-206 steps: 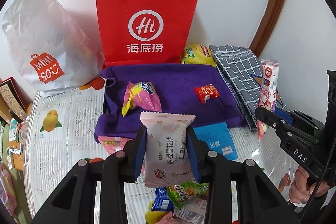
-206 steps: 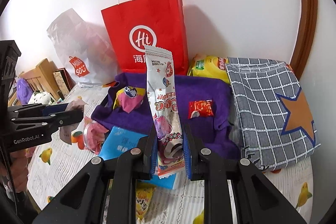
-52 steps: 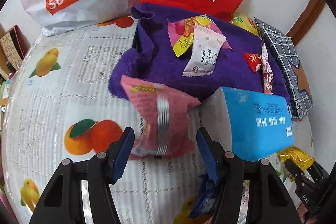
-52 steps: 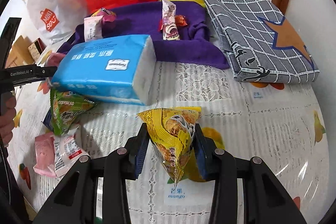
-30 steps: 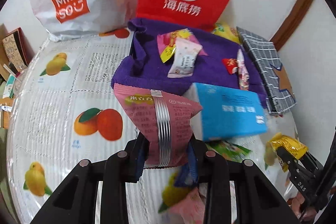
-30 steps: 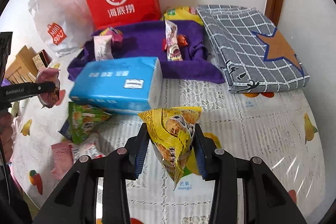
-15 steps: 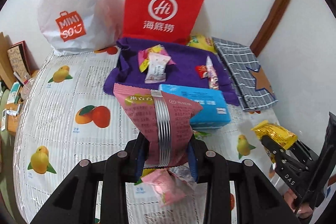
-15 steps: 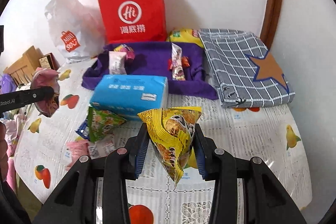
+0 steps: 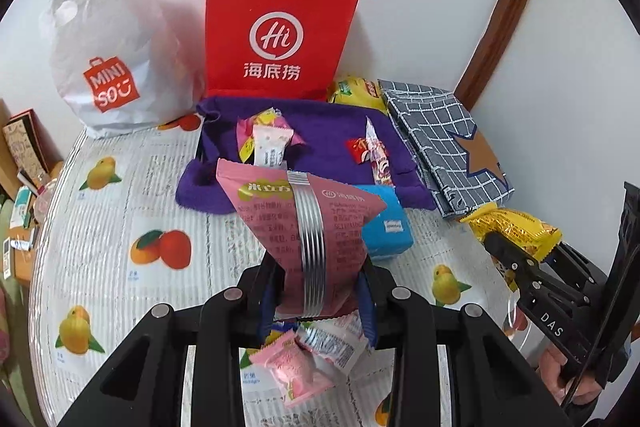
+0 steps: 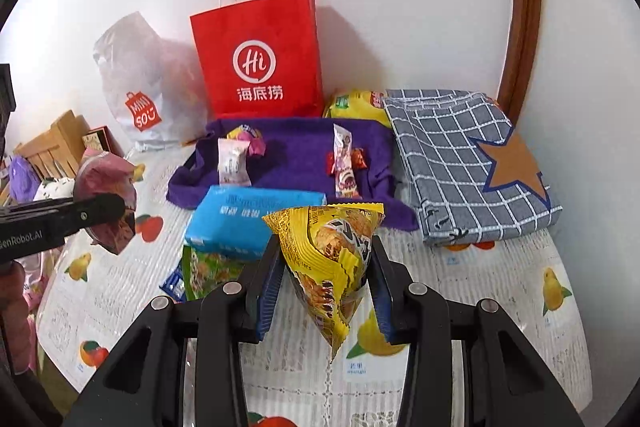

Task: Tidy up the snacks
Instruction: 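Carry the yellow chip bag and pink wafer packet over the purple towel with both grippers, then open both grippers to drop the chip bag and wafer packet onto the towel, then move both grippers back toward the remaining snacks beside the tissue pack, then grasp the white snack packet with the right gripper while the left gripper grasps the pink candy packet, then lift and carry the white packet and pink candy packet toward the purple towel with both grippers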

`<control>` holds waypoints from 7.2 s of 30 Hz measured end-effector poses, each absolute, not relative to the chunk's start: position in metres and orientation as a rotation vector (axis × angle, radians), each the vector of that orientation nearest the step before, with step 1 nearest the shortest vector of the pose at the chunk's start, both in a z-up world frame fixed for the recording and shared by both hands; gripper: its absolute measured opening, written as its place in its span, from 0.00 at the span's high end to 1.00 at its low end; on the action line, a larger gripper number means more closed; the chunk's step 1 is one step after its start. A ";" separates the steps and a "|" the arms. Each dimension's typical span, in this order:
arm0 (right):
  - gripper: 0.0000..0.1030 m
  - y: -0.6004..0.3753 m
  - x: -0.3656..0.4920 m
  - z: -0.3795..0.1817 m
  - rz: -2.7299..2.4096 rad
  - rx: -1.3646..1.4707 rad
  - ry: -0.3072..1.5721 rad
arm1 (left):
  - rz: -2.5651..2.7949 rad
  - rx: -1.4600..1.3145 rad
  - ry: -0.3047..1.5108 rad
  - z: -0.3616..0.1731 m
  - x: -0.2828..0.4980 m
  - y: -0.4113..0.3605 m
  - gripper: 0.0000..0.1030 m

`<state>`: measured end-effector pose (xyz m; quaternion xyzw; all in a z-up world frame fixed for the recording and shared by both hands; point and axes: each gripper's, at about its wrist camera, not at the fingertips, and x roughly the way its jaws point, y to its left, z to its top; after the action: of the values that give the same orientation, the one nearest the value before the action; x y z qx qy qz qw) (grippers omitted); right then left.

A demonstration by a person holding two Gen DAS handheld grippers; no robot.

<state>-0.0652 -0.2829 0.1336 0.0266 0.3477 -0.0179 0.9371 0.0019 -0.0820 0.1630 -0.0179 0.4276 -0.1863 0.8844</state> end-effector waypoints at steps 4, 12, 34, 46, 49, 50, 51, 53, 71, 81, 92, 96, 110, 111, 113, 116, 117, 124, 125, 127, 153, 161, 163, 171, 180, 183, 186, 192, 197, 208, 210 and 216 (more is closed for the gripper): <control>0.61 -0.285 -0.050 0.138 -0.038 0.053 0.711 | -0.394 -0.042 0.890 0.165 0.017 -0.086 0.69; 0.61 -0.286 -0.007 0.148 -0.029 0.043 0.709 | -0.379 -0.040 0.869 0.170 0.050 -0.086 0.69; 0.61 -0.292 0.106 0.135 -0.012 0.019 0.734 | -0.341 -0.001 0.906 0.147 0.151 -0.092 0.69; 0.61 -0.298 0.151 0.118 -0.002 0.024 0.757 | -0.347 -0.001 0.953 0.119 0.197 -0.093 0.69; 0.61 -0.299 0.161 0.109 0.005 0.022 0.767 | -0.343 0.018 0.954 0.112 0.205 -0.095 0.69; 0.61 -0.300 0.164 0.105 0.006 0.022 0.772 | -0.342 0.018 0.956 0.109 0.207 -0.095 0.69; 0.61 -0.301 0.166 0.103 0.009 0.024 0.776 | -0.349 0.014 0.964 0.106 0.210 -0.095 0.69; 0.61 -0.302 0.169 0.097 0.015 0.030 0.786 | -0.360 0.012 0.975 0.101 0.212 -0.096 0.69; 0.60 -0.291 0.187 0.062 0.042 -0.035 0.878 | -0.435 0.025 1.030 0.073 0.219 -0.114 0.66; 0.35 -0.293 0.180 0.075 0.030 -0.019 0.840 | -0.445 0.030 1.075 0.069 0.221 -0.118 0.47; 0.32 -0.298 0.152 0.100 -0.021 -0.001 0.791 | -0.413 0.067 1.015 0.093 0.198 -0.118 0.32; 0.32 -0.303 0.133 0.110 -0.049 0.021 0.775 | -0.409 0.046 1.002 0.106 0.186 -0.109 0.32; 0.32 -0.297 0.058 0.132 -0.108 0.051 0.757 | -0.369 0.015 0.933 0.149 0.122 -0.075 0.32; 0.32 -0.294 0.052 0.132 -0.103 0.046 0.760 | -0.366 0.014 0.932 0.151 0.116 -0.072 0.32; 0.32 -0.288 0.041 0.131 -0.088 0.040 0.765 | -0.357 0.006 0.928 0.152 0.105 -0.066 0.32; 0.32 -0.279 0.027 0.129 -0.070 0.032 0.772 | -0.351 -0.004 0.921 0.154 0.089 -0.057 0.32; 0.32 -0.275 0.021 0.128 -0.057 0.029 0.773 | -0.349 -0.011 0.917 0.153 0.083 -0.053 0.32; 0.33 -0.250 -0.013 0.115 -0.016 0.004 0.787 | -0.335 -0.029 0.916 0.150 0.050 -0.036 0.32; 0.33 -0.247 -0.018 0.113 -0.008 0.004 0.789 | -0.333 -0.027 0.913 0.150 0.046 -0.035 0.32; 0.33 -0.241 -0.028 0.107 0.006 0.005 0.788 | -0.326 -0.013 0.912 0.149 0.038 -0.033 0.32; 0.31 -0.169 -0.024 0.008 0.254 -0.083 1.009 | -0.281 -0.049 0.986 0.099 0.016 0.010 0.32; 0.31 -0.164 -0.029 -0.008 0.260 -0.121 1.032 | -0.286 -0.052 0.996 0.095 0.017 0.013 0.32; 0.36 -0.162 -0.028 -0.009 0.252 -0.126 1.025 | -0.285 -0.051 0.998 0.094 0.016 0.013 0.32; 0.46 -0.175 -0.044 0.000 0.188 -0.142 0.998 | -0.282 -0.042 1.030 0.080 0.007 0.009 0.32; 0.46 -0.229 -0.065 0.007 0.041 -0.114 0.963 | -0.306 -0.015 1.076 0.064 -0.007 -0.016 0.32; 0.46 -0.248 -0.072 0.005 0.004 -0.090 0.954 | -0.326 -0.011 1.098 0.056 -0.016 -0.028 0.33; 0.46 -0.266 -0.077 0.004 -0.040 -0.060 0.946 | -0.350 -0.008 1.125 0.046 -0.025 -0.041 0.33; 0.46 -0.282 -0.079 -0.005 -0.068 -0.020 0.945 | -0.369 0.007 1.164 0.025 -0.036 -0.059 0.34; 0.45 -0.284 -0.080 -0.008 -0.070 -0.005 0.923 | -0.361 0.036 1.161 0.019 -0.039 -0.069 0.47; 0.44 -0.288 -0.078 -0.011 -0.084 0.015 0.894 | -0.372 0.159 1.098 0.018 -0.046 -0.086 0.68; 0.44 -0.288 -0.079 -0.011 -0.081 0.009 0.892 | -0.375 0.169 1.099 0.017 -0.046 -0.086 0.66; 0.40 -0.293 -0.082 -0.008 -0.045 0.020 0.928 | -0.368 0.187 1.094 0.017 -0.042 -0.092 0.65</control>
<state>-0.0825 -0.2932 -0.0078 0.0098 0.4474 -0.0218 0.8940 -0.0425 -0.0915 0.0166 0.0880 0.5163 -0.1735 0.8340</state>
